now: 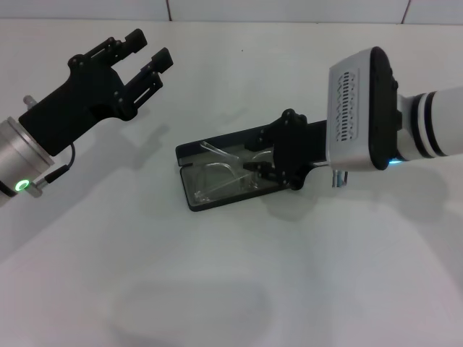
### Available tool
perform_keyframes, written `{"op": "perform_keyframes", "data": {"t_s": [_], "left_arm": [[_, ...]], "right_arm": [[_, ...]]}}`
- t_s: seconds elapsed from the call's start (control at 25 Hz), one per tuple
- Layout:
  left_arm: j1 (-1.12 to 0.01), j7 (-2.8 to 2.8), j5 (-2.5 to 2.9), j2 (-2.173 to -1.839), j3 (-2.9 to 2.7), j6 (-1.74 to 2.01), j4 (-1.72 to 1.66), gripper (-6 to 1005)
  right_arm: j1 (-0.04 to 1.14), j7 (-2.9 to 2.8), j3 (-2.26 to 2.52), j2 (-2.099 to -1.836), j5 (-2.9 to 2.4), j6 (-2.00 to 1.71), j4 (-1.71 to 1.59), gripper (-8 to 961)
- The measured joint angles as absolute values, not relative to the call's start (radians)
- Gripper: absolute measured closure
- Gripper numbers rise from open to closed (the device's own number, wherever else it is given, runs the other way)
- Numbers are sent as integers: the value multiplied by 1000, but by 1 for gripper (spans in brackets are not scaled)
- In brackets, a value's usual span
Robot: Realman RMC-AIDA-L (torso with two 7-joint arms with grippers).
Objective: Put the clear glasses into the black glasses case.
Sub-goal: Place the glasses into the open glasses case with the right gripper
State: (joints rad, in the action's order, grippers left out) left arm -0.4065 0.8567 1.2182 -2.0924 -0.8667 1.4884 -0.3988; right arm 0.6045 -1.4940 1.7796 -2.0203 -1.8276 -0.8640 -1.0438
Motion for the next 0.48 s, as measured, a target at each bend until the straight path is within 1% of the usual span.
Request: {"op": "perform_keyframes", "data": {"t_s": [0.08, 0.28, 0.48], "left_arm": [[-407, 857, 1218, -2092, -867, 1488, -399, 475], [-407, 857, 1218, -2092, -867, 1489, -399, 475], [-415, 856, 1218, -2092, -867, 1489, -399, 475]], "right_arm": [[592, -1494, 1765, -2020, -1827, -876, -1062, 704], [557, -1467, 1740, -2022, -1824, -886, -1095, 711], [564, -1446, 1765, -2027, -1824, -878, -1081, 715]]}}
